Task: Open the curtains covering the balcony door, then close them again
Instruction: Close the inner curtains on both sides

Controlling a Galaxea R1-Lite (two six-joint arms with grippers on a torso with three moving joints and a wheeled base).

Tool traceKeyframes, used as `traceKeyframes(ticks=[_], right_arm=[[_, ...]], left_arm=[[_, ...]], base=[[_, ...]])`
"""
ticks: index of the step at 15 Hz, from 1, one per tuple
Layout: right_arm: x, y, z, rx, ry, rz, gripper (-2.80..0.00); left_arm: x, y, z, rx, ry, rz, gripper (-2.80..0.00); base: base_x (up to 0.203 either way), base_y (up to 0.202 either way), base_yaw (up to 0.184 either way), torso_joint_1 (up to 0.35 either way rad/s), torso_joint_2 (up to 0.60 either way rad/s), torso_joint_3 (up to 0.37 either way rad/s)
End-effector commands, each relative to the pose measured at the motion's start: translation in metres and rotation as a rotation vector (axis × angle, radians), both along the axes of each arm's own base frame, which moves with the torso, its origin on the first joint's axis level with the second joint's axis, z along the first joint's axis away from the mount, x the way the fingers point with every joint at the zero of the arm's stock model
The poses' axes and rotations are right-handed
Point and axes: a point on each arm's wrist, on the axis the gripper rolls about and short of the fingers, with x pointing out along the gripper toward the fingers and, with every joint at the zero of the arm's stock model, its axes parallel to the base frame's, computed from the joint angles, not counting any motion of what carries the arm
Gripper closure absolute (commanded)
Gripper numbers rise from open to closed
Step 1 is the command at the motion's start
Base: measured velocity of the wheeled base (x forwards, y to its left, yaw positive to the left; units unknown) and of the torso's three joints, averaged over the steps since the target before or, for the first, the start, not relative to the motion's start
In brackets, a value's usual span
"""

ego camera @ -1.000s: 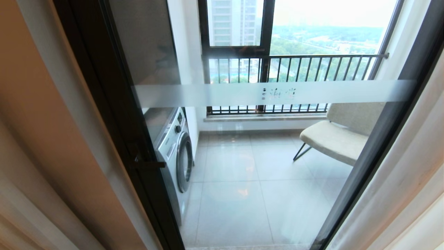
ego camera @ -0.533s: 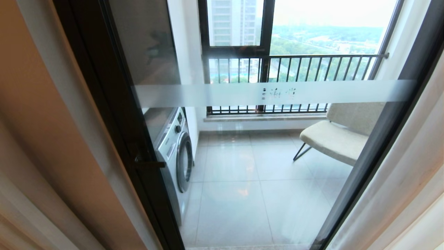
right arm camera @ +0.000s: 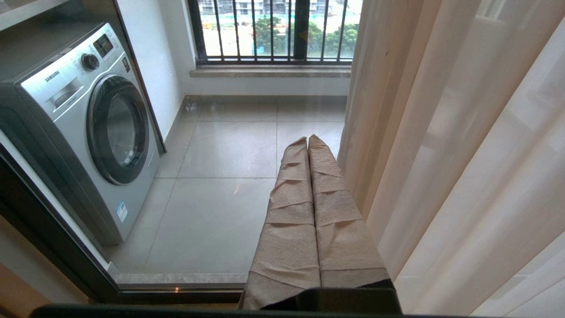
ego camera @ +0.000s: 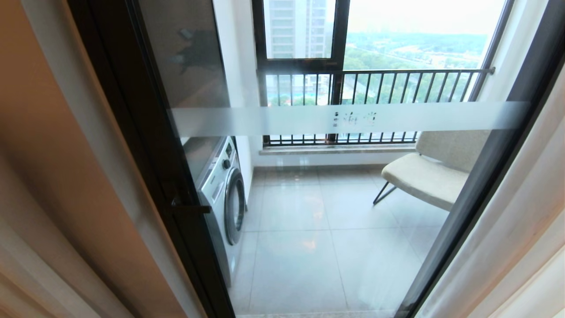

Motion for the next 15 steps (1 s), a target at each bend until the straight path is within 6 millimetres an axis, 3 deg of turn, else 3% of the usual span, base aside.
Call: traceKeyframes(ticks=[1,5,8,11,12,15], right_arm=[[0.0,0.0,0.0,0.0,0.0,-0.001,0.0],[0.0,0.0,0.0,0.0,0.0,0.001,0.0],[0.0,0.0,0.0,0.0,0.0,0.001,0.0],[0.0,0.0,0.0,0.0,0.0,0.001,0.0],[0.0,0.0,0.0,0.0,0.0,-0.001,0.0],[0.0,0.0,0.0,0.0,0.0,0.001,0.0]], left_arm=[[0.029,0.014,0.008,-0.012,0.065,0.109,0.0],[0.055,0.048,0.029,-0.027,0.084,0.239,0.0],[0.072,0.076,0.036,-0.039,0.081,0.202,0.0],[0.09,0.09,0.037,-0.024,0.05,0.181,0.0],[0.094,0.093,0.036,-0.024,0.053,0.176,-2.8],[0.106,0.1,0.034,-0.015,0.043,0.148,-2.8]], base=[[0.0,0.0,0.0,0.0,0.0,0.0],[0.0,0.0,0.0,0.0,0.0,0.0],[0.0,0.0,0.0,0.0,0.0,0.0],[0.0,0.0,0.0,0.0,0.0,0.0],[0.0,0.0,0.0,0.0,0.0,0.0],[0.0,0.0,0.0,0.0,0.0,0.0]])
